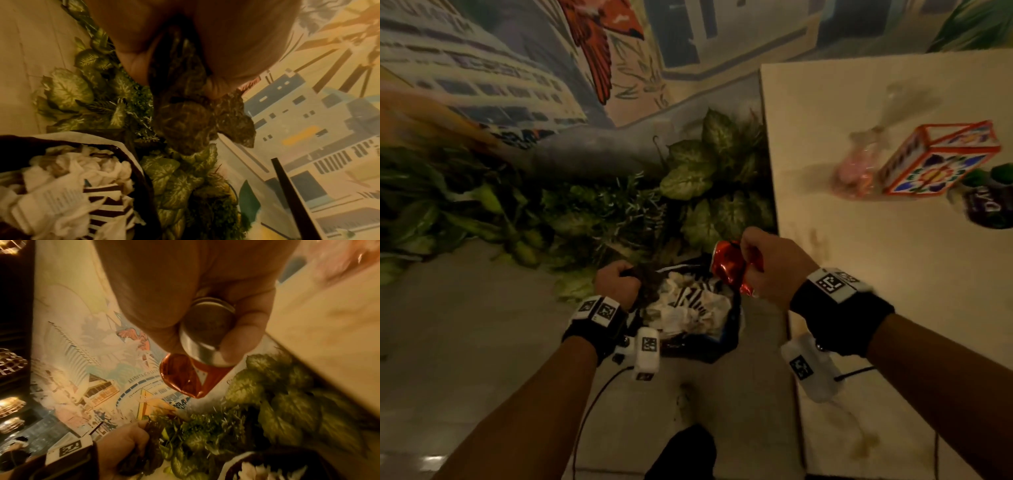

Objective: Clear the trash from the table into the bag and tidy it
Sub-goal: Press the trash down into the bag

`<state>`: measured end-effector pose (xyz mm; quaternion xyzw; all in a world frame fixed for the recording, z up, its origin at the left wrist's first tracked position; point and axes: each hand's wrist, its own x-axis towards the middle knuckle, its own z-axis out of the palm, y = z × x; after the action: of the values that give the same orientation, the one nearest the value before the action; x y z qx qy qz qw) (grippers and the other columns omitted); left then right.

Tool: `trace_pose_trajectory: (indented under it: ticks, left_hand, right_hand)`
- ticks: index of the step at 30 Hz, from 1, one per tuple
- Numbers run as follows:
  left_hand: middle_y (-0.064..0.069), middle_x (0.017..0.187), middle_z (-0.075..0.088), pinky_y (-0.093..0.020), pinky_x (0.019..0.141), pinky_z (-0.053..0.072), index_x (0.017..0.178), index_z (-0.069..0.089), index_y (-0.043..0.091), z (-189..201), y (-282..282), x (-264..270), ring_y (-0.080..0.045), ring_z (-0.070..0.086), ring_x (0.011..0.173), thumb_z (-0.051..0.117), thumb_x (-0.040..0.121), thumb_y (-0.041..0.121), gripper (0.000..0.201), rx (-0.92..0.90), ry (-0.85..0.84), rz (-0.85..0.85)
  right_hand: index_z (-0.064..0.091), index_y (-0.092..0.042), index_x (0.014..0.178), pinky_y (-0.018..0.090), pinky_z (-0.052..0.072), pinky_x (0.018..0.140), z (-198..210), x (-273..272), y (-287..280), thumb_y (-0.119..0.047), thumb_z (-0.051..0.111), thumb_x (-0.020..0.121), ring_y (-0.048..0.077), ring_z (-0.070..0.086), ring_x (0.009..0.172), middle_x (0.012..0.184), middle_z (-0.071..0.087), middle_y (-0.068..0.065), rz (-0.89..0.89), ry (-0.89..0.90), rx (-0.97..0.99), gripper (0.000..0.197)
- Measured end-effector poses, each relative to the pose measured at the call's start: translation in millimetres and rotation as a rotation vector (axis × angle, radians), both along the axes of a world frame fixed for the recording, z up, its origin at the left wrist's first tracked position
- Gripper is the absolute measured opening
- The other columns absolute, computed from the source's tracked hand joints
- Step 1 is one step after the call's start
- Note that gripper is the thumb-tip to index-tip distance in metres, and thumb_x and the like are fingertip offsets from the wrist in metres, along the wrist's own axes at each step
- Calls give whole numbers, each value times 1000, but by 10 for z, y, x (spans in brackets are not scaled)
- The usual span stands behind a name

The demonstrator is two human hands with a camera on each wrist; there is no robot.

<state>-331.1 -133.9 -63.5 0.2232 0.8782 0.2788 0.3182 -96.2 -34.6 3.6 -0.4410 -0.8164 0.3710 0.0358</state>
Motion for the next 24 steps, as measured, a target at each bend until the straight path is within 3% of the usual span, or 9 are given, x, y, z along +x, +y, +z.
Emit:
trace_pose_trajectory:
  ticks: [4, 6, 7, 9, 12, 15, 17, 20, 24]
  left_hand:
    - [-9, 70, 55, -30, 59, 49, 71, 57, 13, -299, -139, -406, -29, 57, 70, 51, 80, -8, 23, -64, -54, -78]
    - [-7, 68, 55, -28, 54, 49, 72, 57, 14, -451, -153, -518, -30, 58, 68, 50, 81, -7, 24, -96, -92, -91]
    - [-8, 72, 57, -27, 54, 50, 74, 58, 14, -536, -148, -553, -29, 59, 69, 50, 81, -6, 22, -114, -114, -102]
    - [-13, 85, 61, -31, 66, 53, 79, 61, 13, -677, -121, -559, -32, 60, 80, 51, 82, -2, 17, -143, -139, -122]
    - [-18, 113, 60, -37, 86, 51, 110, 61, 5, -945, -74, -530, -35, 58, 100, 51, 85, 4, 27, -199, -178, -150]
    - [-11, 115, 58, -30, 87, 46, 115, 58, 4, -1207, -6, -477, -28, 55, 103, 49, 89, 4, 28, -219, -180, -187]
    - [-15, 116, 58, -34, 93, 46, 113, 59, 5, -1409, 41, -459, -33, 54, 109, 49, 88, 4, 27, -243, -145, -236]
    - [-16, 107, 58, -35, 86, 47, 109, 59, 8, -1738, 112, -457, -36, 56, 104, 48, 87, 7, 24, -288, -101, -309]
    - [-14, 128, 54, -34, 98, 41, 125, 55, 10, -2185, 256, -451, -32, 51, 117, 51, 91, 14, 35, -324, -31, -415]
  right_hand:
    - [44, -18, 77, 33, 40, 60, -416, -512, -211, -11, 59, 77, 22, 48, 65, 68, 47, -1, -138, -45, -121, 16]
    - [47, -16, 78, 35, 46, 61, -642, -659, -294, -11, 62, 76, 25, 53, 69, 70, 49, 1, -246, -58, -195, 16]
    - [49, -14, 77, 39, 50, 64, -755, -714, -334, -8, 64, 76, 27, 55, 71, 72, 50, 2, -312, -51, -241, 16]
    - [50, -11, 75, 46, 56, 68, -982, -778, -398, -5, 66, 77, 30, 59, 74, 77, 53, 6, -442, -39, -353, 17]
    - [54, -20, 70, 50, 58, 70, -1347, -823, -436, -14, 72, 77, 31, 65, 79, 86, 60, 7, -556, -68, -509, 20]
    - [56, -25, 70, 49, 58, 75, -1695, -868, -436, -17, 75, 74, 32, 64, 88, 99, 61, 8, -626, -69, -572, 21]
    - [58, -25, 73, 48, 57, 77, -1924, -912, -426, -20, 77, 73, 31, 64, 90, 101, 63, 8, -655, -69, -621, 20]
    - [59, -24, 75, 49, 56, 82, -2304, -979, -367, -16, 78, 70, 31, 63, 92, 104, 64, 11, -644, -69, -653, 21]
    - [55, -30, 71, 43, 53, 89, -2706, -1107, -241, -12, 78, 69, 33, 61, 100, 117, 59, 6, -546, -127, -636, 29]
